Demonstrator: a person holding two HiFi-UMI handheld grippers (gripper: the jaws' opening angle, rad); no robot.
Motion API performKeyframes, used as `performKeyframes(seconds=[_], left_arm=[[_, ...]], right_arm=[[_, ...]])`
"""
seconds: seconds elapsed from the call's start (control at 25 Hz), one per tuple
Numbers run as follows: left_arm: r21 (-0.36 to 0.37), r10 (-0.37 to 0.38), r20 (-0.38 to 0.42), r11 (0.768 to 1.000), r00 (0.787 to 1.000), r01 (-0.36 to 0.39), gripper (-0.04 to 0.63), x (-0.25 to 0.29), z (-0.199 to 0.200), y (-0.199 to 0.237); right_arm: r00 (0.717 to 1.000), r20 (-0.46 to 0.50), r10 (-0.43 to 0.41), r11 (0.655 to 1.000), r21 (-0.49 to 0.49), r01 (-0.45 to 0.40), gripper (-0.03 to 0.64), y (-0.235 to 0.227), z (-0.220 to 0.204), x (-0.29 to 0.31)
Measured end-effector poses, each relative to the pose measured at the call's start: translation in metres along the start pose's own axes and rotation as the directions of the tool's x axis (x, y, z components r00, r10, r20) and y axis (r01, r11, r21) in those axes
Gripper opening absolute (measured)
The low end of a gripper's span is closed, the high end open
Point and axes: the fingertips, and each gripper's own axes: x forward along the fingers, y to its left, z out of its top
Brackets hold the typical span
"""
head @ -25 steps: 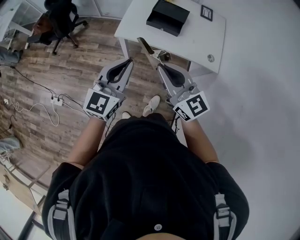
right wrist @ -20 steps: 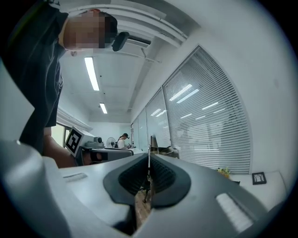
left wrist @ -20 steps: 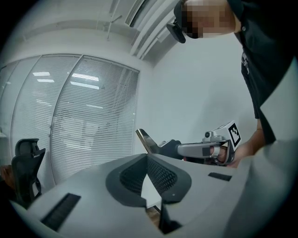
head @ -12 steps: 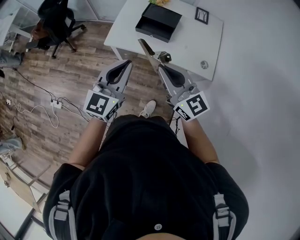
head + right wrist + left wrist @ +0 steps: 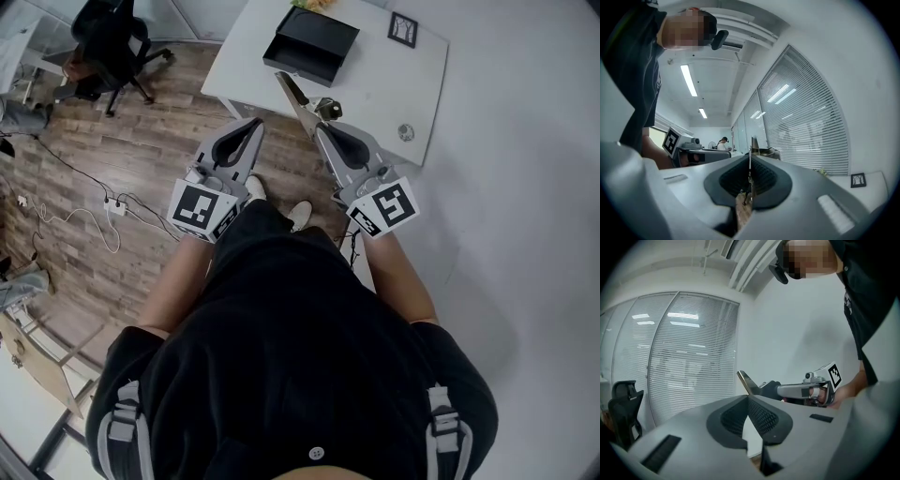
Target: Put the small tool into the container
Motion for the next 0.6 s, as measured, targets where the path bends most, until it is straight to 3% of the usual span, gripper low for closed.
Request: performKeyframes(seconds=[0.2,0.6], left_arm=[[0.006,-0.009,-0.006,1.0,1.0,0.009,0.008,0.002,-0.007,0.004],[-0.002,-0.065,0.004,0.998,0.998,0.065,0.008,0.068,-0.003,0.05]], right_arm=[[1.0,0.001,-0.021,1.0,0.011,0.021,0.018,-0.005,-0.01,0.003],[0.996,-0.041,-0.08,0.997,-0.01,0.08,0.018,-0.071,-0.01,0.044]])
